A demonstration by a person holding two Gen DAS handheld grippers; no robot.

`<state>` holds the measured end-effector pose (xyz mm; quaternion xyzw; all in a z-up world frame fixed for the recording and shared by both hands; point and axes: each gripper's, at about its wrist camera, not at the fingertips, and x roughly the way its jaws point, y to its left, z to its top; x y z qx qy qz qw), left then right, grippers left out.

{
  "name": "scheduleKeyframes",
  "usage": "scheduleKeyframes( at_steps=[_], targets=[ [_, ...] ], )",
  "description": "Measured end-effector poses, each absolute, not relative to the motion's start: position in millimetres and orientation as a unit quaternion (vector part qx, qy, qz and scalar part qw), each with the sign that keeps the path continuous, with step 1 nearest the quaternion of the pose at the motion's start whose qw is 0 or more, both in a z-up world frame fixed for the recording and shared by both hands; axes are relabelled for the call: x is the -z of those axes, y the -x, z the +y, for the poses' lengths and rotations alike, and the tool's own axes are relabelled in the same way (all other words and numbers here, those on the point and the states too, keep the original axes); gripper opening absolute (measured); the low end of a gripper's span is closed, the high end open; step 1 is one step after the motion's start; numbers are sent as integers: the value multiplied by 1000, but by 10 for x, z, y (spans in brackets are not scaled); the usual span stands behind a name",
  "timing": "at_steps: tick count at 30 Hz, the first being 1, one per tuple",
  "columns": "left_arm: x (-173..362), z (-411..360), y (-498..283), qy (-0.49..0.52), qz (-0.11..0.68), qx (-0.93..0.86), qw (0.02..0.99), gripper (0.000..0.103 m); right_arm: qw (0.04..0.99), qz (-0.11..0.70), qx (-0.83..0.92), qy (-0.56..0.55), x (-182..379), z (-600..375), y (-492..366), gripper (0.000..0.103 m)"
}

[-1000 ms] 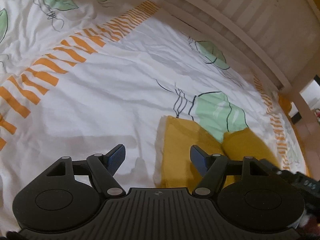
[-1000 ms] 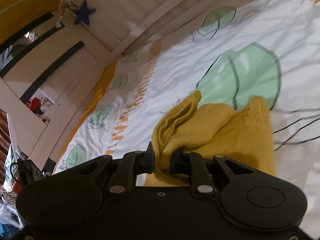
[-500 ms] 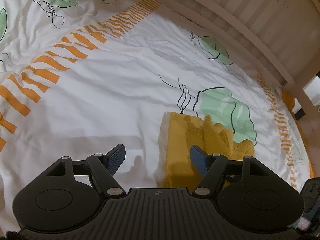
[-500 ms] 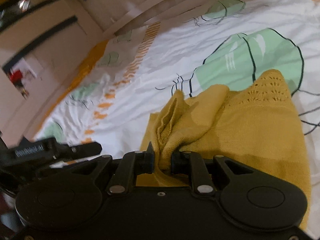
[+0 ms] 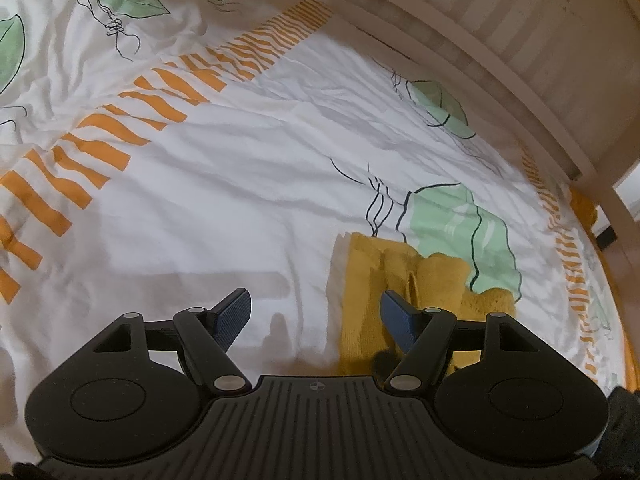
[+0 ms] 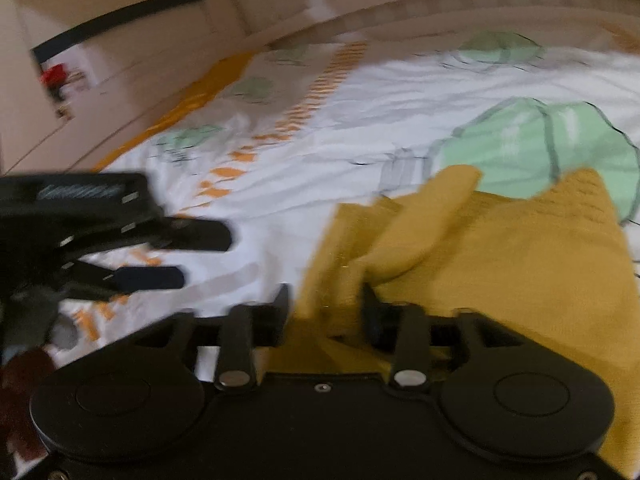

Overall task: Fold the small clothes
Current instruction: 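Fold the held edge over the sweater and open the right gripper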

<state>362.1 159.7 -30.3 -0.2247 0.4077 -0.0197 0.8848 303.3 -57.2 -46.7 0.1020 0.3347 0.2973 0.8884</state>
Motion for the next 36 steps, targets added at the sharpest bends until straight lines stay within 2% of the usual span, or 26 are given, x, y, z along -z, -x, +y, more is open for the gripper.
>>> scheduleKeyframes(
  at_steps=[8, 12, 19, 23, 25, 27, 36],
  targets=[
    [274, 1703, -3612, 232, 397, 4, 888, 70, 865, 302, -379, -128, 370, -764, -2771, 65],
    [304, 1666, -3629, 225, 406, 11, 886, 70, 872, 287, -362, -160, 308, -1020, -2673, 65],
    [340, 1523, -3645, 208, 420, 45, 882, 70, 895, 282, -330, -100, 275, -1121, -2439, 66],
    [356, 1438, -3640, 193, 427, 57, 882, 70, 921, 246, -290, -79, 244, -1128, -2293, 68],
    [366, 1426, -3635, 193, 428, 59, 881, 70, 929, 232, -273, -92, 226, -1183, -2287, 78],
    [372, 1426, -3637, 193, 429, 59, 880, 70, 925, 248, -272, -98, 260, -1233, -2373, 83],
    [393, 1358, -3657, 185, 436, 70, 878, 70, 829, 353, -423, -99, 560, -721, -2432, 83]
  ],
)
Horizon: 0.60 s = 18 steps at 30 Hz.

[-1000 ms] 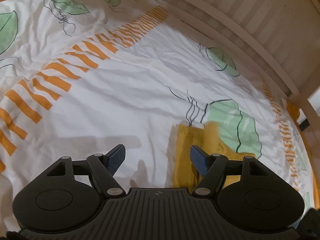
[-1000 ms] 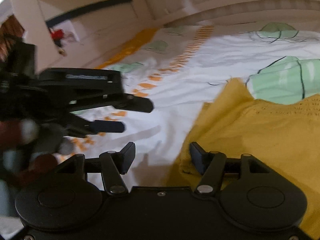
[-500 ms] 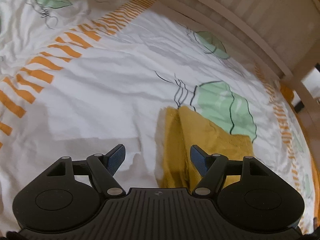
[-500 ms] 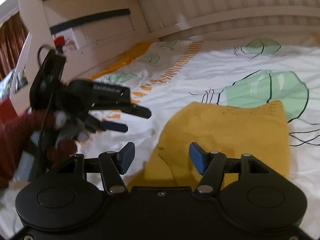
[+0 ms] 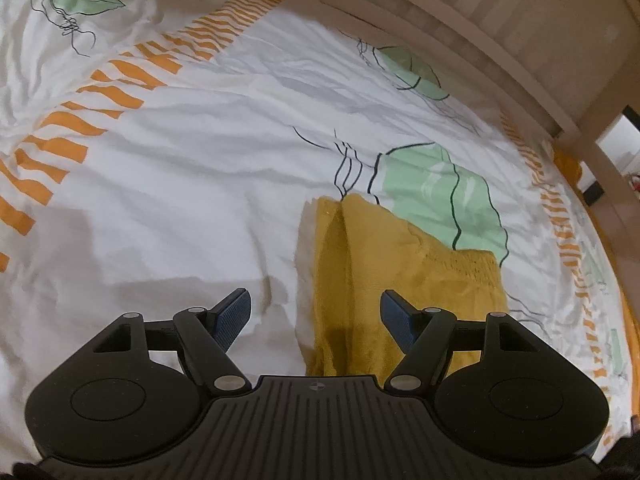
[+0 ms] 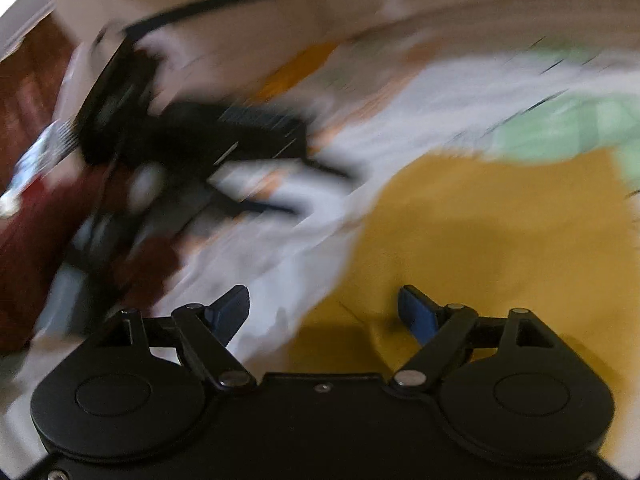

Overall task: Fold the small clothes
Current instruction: 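Fold the held edge over the sweater and open the right gripper, then grasp the folded sweater edge with the left gripper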

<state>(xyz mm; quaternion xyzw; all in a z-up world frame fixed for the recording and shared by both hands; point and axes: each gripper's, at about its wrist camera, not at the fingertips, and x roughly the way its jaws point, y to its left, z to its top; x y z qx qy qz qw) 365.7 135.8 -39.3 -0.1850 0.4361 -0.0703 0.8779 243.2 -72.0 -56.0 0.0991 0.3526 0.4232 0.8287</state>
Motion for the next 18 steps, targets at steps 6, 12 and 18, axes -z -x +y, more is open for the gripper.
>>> scheduleKeyframes(
  at_steps=[6, 12, 18],
  targets=[
    [489, 1271, -3668, 178, 447, 88, 873, 70, 819, 357, -437, -107, 607, -653, -2260, 84],
    [551, 1185, -3629, 190, 440, 124, 869, 70, 829, 349, -418, -128, 494, -831, -2272, 84],
    [531, 1049, -3592, 181, 416, 155, 878, 69, 835, 343, -405, -146, 495, -959, -2252, 84]
  ],
)
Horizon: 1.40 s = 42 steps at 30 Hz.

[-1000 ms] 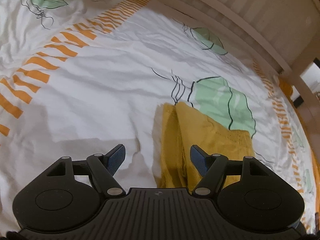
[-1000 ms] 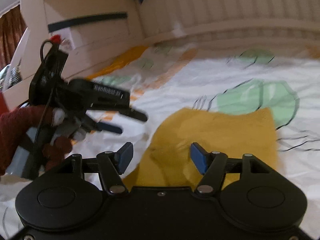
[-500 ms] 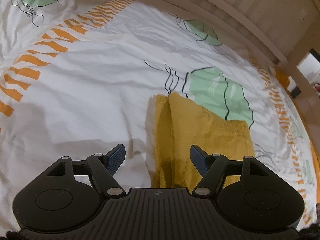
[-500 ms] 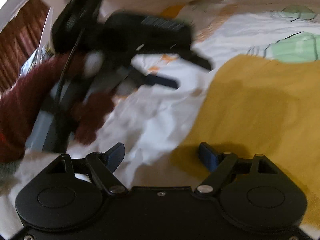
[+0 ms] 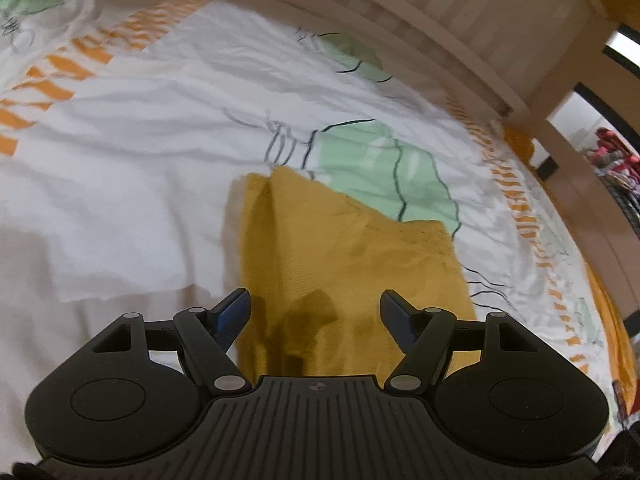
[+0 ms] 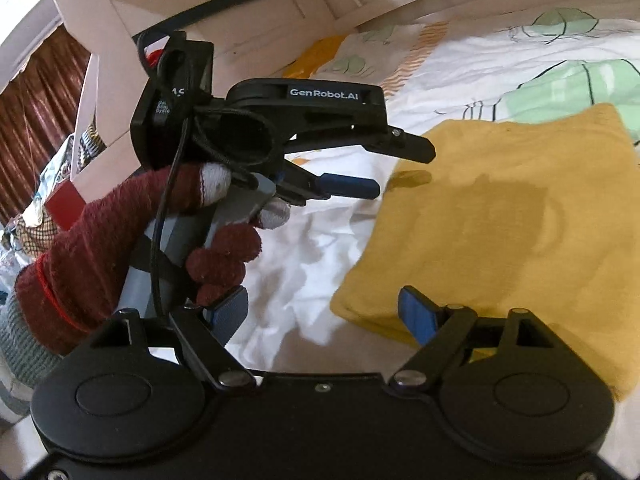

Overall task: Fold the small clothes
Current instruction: 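Grasp the folded sweater edge with the left gripper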

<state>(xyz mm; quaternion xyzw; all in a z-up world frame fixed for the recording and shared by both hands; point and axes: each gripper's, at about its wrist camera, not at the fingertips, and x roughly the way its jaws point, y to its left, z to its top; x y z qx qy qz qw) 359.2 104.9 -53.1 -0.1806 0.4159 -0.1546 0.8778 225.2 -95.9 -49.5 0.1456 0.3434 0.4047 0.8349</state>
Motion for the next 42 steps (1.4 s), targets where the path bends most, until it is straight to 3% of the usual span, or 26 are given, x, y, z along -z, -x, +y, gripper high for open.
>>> scheduleKeyframes(
  at_steps=[10, 11, 15, 18, 25, 30, 32, 34, 42],
  targets=[
    [729, 989, -3648, 176, 444, 146, 866, 67, 833, 354, -390, -166, 548, -922, -2287, 84],
    [726, 990, -3642, 179, 442, 146, 867, 64, 833, 355, -389, -170, 553, -937, -2284, 84],
    [695, 970, -3608, 175, 426, 142, 876, 23, 832, 360, -383, -180, 562, -993, -2272, 88],
    [661, 991, -3555, 185, 412, 136, 882, 19, 831, 362, -380, -182, 582, -1037, -2214, 88],
    [708, 1097, -3461, 223, 415, 113, 875, 18, 835, 359, -377, -179, 525, -1120, -2183, 93],
    [658, 1022, -3465, 181, 415, 117, 884, 23, 837, 359, -368, -188, 528, -1204, -2240, 93],
    [672, 1007, -3464, 171, 418, 117, 885, 26, 839, 357, -363, -195, 519, -1235, -2253, 93],
    [746, 1040, -3484, 170, 427, 104, 882, 41, 842, 354, -357, -196, 517, -1279, -2259, 93],
    [903, 1280, -3503, 226, 435, 134, 861, 52, 871, 340, -297, -197, 430, -1607, -2395, 101]
  ],
)
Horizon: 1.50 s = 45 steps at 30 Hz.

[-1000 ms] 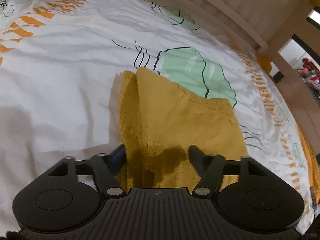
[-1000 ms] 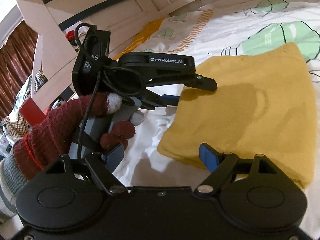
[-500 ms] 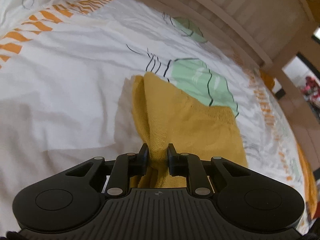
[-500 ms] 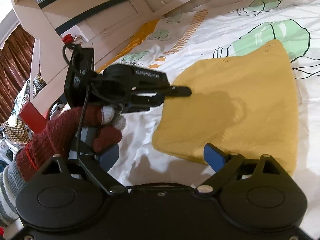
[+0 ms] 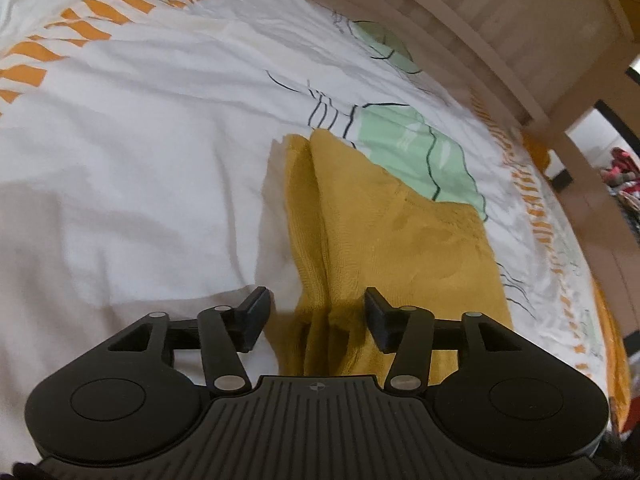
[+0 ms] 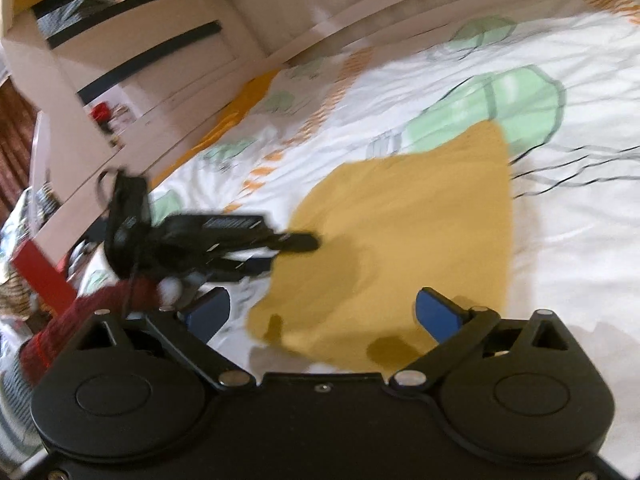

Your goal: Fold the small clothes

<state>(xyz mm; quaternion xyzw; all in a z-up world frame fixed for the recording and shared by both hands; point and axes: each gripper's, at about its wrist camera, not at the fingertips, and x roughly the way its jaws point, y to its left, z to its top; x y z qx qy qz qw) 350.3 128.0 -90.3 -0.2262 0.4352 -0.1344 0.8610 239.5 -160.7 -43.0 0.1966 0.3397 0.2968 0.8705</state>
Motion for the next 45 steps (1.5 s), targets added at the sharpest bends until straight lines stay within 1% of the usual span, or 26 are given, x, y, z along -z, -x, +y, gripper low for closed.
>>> scheduleKeyframes(
  at_steps=[1, 7, 12, 18, 24, 27, 29, 31, 33, 35, 37, 40, 45],
  targets=[
    [915, 1293, -3480, 230, 433, 139, 860, 56, 873, 340, -288, -199, 435, -1668, -2414, 103],
    [918, 1311, -3243, 249, 430, 150, 855, 71, 864, 370, -230, -253, 571, -2028, -2531, 103],
    [898, 1219, -3020, 212, 440, 150, 860, 71, 846, 389, -205, -300, 692, -2292, -2471, 103],
    [838, 1192, -2702, 140, 458, 140, 867, 71, 846, 389, -205, -301, 651, -2449, -2341, 103],
    [795, 1337, -2512, 131, 478, 116, 860, 71, 840, 401, -210, -298, 532, -2608, -2204, 103],
    [685, 1412, -2384, 156, 520, 124, 831, 71, 823, 421, -220, -310, 389, -2737, -2081, 103],
    [609, 1487, -2261, 216, 556, 153, 788, 71, 797, 434, -247, -339, 295, -2834, -2000, 103],
    [512, 1575, -2117, 283, 564, 201, 749, 72, 764, 434, -280, -387, 242, -2945, -1950, 103],
    [421, 1599, -2057, 282, 553, 199, 758, 72, 767, 421, -278, -396, 187, -3009, -1974, 103],
    [392, 1575, -2096, 249, 515, 175, 801, 72, 807, 399, -260, -350, 169, -2968, -2079, 103],
    [489, 1557, -2198, 247, 483, 141, 828, 72, 839, 385, -228, -310, 230, -2872, -2214, 103],
    [698, 1474, -2338, 263, 445, 116, 848, 72, 859, 368, -221, -280, 390, -2660, -2456, 103],
    [822, 1264, -2551, 275, 420, 119, 857, 72, 870, 349, -243, -250, 544, -2363, -2757, 103]
  ],
)
